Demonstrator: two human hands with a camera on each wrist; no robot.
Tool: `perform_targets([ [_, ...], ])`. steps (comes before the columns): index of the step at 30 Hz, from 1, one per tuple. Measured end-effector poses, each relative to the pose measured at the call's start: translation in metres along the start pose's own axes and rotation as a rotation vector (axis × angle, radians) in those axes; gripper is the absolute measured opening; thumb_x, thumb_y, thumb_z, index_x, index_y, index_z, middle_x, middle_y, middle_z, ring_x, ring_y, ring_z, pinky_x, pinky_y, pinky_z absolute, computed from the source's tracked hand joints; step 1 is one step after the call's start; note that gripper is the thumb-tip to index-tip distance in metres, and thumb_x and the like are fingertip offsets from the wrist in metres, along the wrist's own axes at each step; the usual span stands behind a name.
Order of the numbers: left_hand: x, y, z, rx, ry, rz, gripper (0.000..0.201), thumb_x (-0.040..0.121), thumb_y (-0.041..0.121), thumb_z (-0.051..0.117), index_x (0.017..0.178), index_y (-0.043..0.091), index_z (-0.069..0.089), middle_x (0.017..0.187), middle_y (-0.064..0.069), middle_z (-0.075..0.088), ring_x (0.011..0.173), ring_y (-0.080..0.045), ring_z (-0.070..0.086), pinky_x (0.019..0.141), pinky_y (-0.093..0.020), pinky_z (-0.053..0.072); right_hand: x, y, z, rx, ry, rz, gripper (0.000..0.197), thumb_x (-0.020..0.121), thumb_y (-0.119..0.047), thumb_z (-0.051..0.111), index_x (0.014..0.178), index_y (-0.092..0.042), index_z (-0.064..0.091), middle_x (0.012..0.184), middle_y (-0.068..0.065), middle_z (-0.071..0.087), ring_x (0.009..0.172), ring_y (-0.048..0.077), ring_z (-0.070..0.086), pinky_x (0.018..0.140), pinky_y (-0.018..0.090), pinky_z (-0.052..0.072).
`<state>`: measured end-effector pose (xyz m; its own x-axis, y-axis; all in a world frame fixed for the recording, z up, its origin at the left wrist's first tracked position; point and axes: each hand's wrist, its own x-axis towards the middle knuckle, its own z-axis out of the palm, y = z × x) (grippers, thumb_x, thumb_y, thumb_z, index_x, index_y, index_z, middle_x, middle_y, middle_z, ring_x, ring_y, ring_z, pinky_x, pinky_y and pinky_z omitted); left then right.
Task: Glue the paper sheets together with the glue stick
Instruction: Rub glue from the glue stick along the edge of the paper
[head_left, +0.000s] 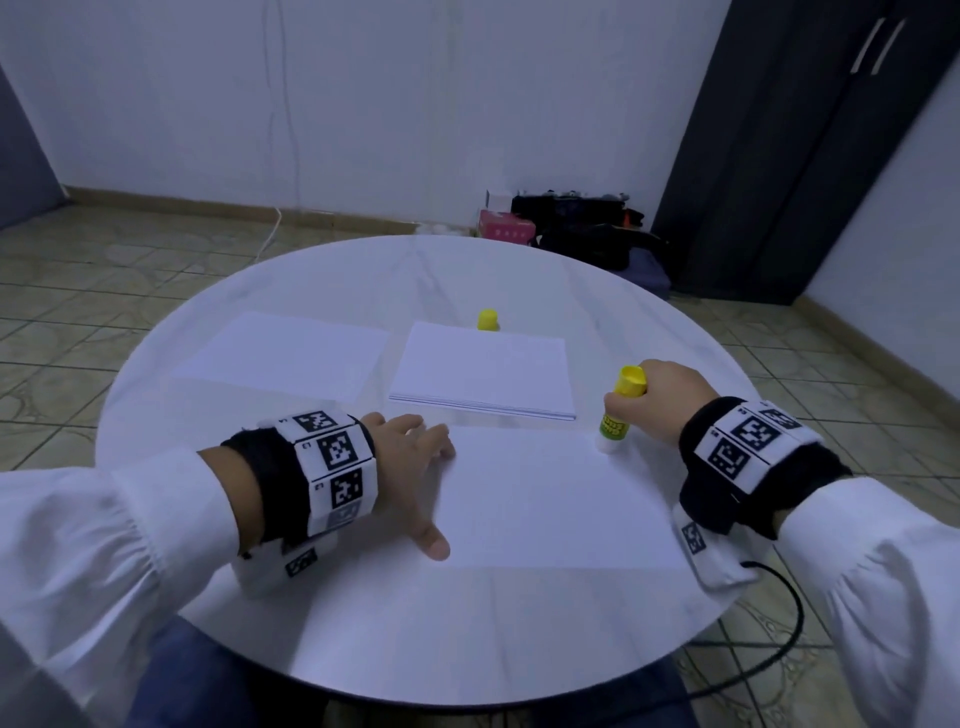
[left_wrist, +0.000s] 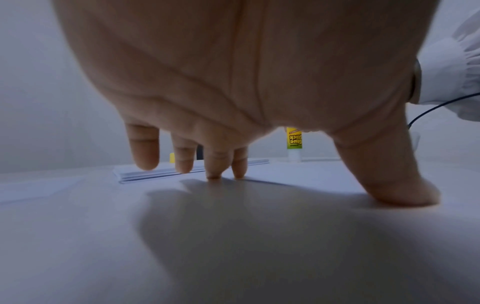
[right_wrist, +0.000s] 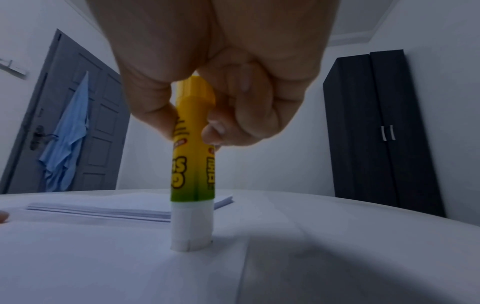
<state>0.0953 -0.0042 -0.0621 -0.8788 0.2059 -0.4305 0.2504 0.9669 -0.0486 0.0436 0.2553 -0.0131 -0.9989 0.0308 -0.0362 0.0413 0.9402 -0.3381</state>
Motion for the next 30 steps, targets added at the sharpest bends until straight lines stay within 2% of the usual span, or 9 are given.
perform_targets([
  [3, -0.003, -0.001, -0.001, 0.004, -0.009, -0.045, 0.128, 0.037, 0.088, 0.061, 0.143, 0.038, 0.008, 0.150, 0.004, 0.025, 0.137, -0.025, 0.029, 0.112, -0.046, 0.026, 0.002, 0.003, -0.003, -0.013, 0.008, 0.029, 0.024, 0.085, -0.029, 0.059, 0.075, -0.013, 0.044, 0.073, 0.001, 0.045, 0.077, 0.022, 0.046, 0.050, 0.025, 0.027],
  [8, -0.007, 0.000, -0.005, 0.004, -0.045, -0.103, 0.140, 0.045, 0.084, 0.068, 0.149, 0.037, -0.013, 0.160, 0.002, 0.007, 0.143, -0.032, 0.018, 0.116, -0.047, 0.020, -0.002, 0.000, -0.006, -0.005, 0.028, 0.040, 0.024, 0.082, -0.027, 0.061, 0.073, -0.013, 0.043, 0.075, 0.004, 0.049, 0.072, 0.021, 0.046, 0.050, 0.026, 0.028],
  [10, -0.010, 0.002, -0.006, 0.005, -0.040, -0.108, 0.141, 0.047, 0.081, 0.070, 0.149, 0.035, -0.015, 0.159, 0.004, 0.009, 0.141, -0.032, 0.020, 0.115, -0.046, 0.023, -0.012, -0.015, -0.006, 0.066, 0.040, -0.031, 0.022, 0.080, -0.024, 0.063, 0.070, -0.012, 0.046, 0.071, 0.003, 0.050, 0.069, 0.020, 0.047, 0.051, 0.026, 0.031],
  [13, -0.012, 0.004, -0.005, -0.014, -0.032, -0.108, 0.142, 0.047, 0.081, 0.071, 0.149, 0.033, -0.016, 0.158, 0.006, 0.013, 0.139, -0.031, 0.024, 0.114, -0.045, 0.025, -0.029, -0.051, 0.000, 0.172, -0.044, -0.213, 0.020, 0.079, -0.027, 0.064, 0.069, -0.012, 0.057, 0.073, 0.003, 0.057, 0.071, 0.019, 0.052, 0.057, 0.027, 0.038],
  [16, -0.013, 0.004, -0.007, -0.047, -0.049, -0.106, 0.140, 0.049, 0.080, 0.072, 0.150, 0.032, -0.013, 0.156, 0.004, 0.017, 0.138, -0.031, 0.025, 0.114, -0.043, 0.025, -0.037, -0.088, 0.020, 0.138, -0.143, -0.344, 0.023, 0.082, -0.032, 0.062, 0.078, -0.009, 0.060, 0.082, 0.005, 0.058, 0.078, 0.020, 0.052, 0.062, 0.029, 0.038],
  [20, -0.011, 0.005, -0.005, -0.035, -0.016, -0.063, 0.124, 0.051, 0.078, 0.072, 0.144, 0.027, 0.007, 0.140, 0.000, 0.036, 0.132, -0.026, 0.034, 0.112, -0.045, 0.026, -0.032, -0.115, 0.047, 0.081, -0.163, -0.378, 0.030, 0.082, -0.035, 0.059, 0.067, -0.019, 0.039, 0.073, -0.003, 0.046, 0.079, 0.020, 0.047, 0.051, 0.023, 0.028],
  [24, -0.012, 0.004, -0.006, -0.052, -0.019, -0.071, 0.125, 0.045, 0.080, 0.071, 0.143, 0.037, 0.006, 0.142, -0.001, 0.034, 0.132, -0.028, 0.033, 0.110, -0.047, 0.027, -0.032, -0.115, 0.051, 0.051, -0.174, -0.397, 0.033, 0.082, -0.037, 0.058, 0.065, -0.019, 0.036, 0.070, -0.004, 0.043, 0.076, 0.020, 0.047, 0.051, 0.025, 0.027],
  [27, -0.015, 0.004, -0.008, -0.097, -0.052, -0.077, 0.121, 0.045, 0.080, 0.072, 0.143, 0.043, 0.011, 0.144, 0.001, 0.030, 0.134, -0.032, 0.030, 0.110, -0.048, 0.029, -0.045, -0.109, 0.046, 0.058, -0.218, -0.449, 0.036, 0.081, -0.041, 0.060, 0.064, -0.019, 0.038, 0.069, -0.004, 0.044, 0.066, 0.015, 0.044, 0.052, 0.025, 0.028],
  [30, -0.013, 0.006, -0.008, -0.062, -0.065, -0.071, 0.130, 0.024, 0.091, 0.059, 0.137, 0.043, 0.018, 0.142, 0.004, 0.035, 0.139, -0.025, 0.027, 0.109, -0.050, 0.030, -0.064, -0.101, 0.042, 0.036, -0.242, -0.512, 0.035, 0.083, -0.034, 0.059, 0.061, -0.017, 0.039, 0.065, -0.004, 0.046, 0.062, 0.012, 0.044, 0.052, 0.025, 0.033],
])
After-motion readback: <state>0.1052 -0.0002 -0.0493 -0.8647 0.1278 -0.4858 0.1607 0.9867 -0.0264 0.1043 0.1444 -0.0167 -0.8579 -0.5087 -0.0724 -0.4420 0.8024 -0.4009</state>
